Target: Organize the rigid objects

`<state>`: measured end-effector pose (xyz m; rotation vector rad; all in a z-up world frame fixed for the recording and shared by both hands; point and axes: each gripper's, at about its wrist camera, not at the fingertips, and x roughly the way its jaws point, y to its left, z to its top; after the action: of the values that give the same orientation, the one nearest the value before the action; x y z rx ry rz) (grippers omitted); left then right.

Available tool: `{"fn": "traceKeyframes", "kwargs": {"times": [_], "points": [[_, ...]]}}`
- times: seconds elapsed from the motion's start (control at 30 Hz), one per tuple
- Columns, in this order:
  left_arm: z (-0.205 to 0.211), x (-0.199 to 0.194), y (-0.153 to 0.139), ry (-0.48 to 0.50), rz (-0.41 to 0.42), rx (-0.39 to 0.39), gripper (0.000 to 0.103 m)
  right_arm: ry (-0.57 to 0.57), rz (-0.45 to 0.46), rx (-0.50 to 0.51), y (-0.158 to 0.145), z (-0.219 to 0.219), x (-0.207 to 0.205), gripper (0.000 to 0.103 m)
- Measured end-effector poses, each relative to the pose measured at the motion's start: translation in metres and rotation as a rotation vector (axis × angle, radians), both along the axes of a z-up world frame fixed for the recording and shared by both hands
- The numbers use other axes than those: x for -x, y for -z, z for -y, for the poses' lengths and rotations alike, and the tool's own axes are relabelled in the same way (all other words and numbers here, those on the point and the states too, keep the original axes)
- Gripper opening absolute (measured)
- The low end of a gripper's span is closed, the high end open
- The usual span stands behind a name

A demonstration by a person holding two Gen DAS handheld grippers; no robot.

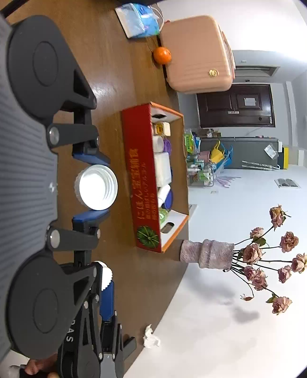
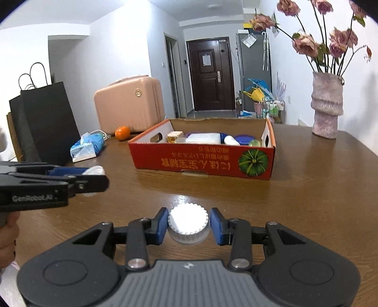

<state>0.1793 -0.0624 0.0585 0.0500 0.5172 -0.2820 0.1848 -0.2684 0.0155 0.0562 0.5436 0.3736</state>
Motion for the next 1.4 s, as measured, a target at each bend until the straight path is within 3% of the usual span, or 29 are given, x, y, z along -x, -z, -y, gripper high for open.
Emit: {"fn": "traceKeyframes", "kwargs": {"times": [0.2,0.4,0.53,0.6,0.67,0.7,0.73,0.8,0.9,1.0,1.23,1.33,1.4], "points": [[0.010,-0.070,-0.008,0.051,0.010,0.010,0.040,0.036,0.073,0.008,-0.021,0.006,-0.043,0.038],[0.038,-0.183,-0.001,0.129,-0.072,0.013,0.041,0.118,0.102,-0.025,-0.035,0.019,-0.148,0.038],[0.056,-0.241,0.024,0.162,-0.135,0.003,0.041,0.140,-0.011,-0.043,-0.013,0.026,-0.236,0.038],[0.062,-0.261,0.035,0.162,-0.151,-0.012,0.041,0.133,-0.075,-0.057,-0.001,0.028,-0.263,0.038],[0.063,-0.274,0.043,0.171,-0.151,0.006,0.041,0.122,-0.081,-0.051,0.009,0.025,-0.274,0.038],[0.063,-0.281,0.049,0.168,-0.169,0.025,0.048,0.122,-0.077,-0.058,0.014,0.025,-0.276,0.039],[0.066,-0.285,0.053,0.171,-0.183,0.015,0.054,0.136,-0.073,-0.071,0.019,0.026,-0.277,0.038],[0.071,-0.288,0.059,0.182,-0.169,-0.015,0.054,0.148,-0.059,-0.048,0.022,0.026,-0.274,0.048],[0.066,-0.288,0.057,0.198,-0.187,-0.001,0.058,0.150,-0.038,-0.156,0.019,0.040,-0.270,0.055],[0.051,-0.287,0.042,0.166,-0.149,0.021,0.067,0.181,-0.004,-0.189,0.013,0.051,-0.266,0.055],[0.017,-0.278,0.008,0.039,-0.051,0.005,0.075,0.234,-0.021,-0.211,0.013,0.062,-0.266,0.055],[0.003,-0.267,0.002,-0.011,-0.066,0.014,0.076,0.249,-0.012,-0.225,0.004,0.062,-0.258,0.055],[-0.002,-0.256,-0.003,-0.047,-0.068,-0.036,0.079,0.242,-0.009,-0.234,-0.004,0.061,-0.249,0.055]]}}
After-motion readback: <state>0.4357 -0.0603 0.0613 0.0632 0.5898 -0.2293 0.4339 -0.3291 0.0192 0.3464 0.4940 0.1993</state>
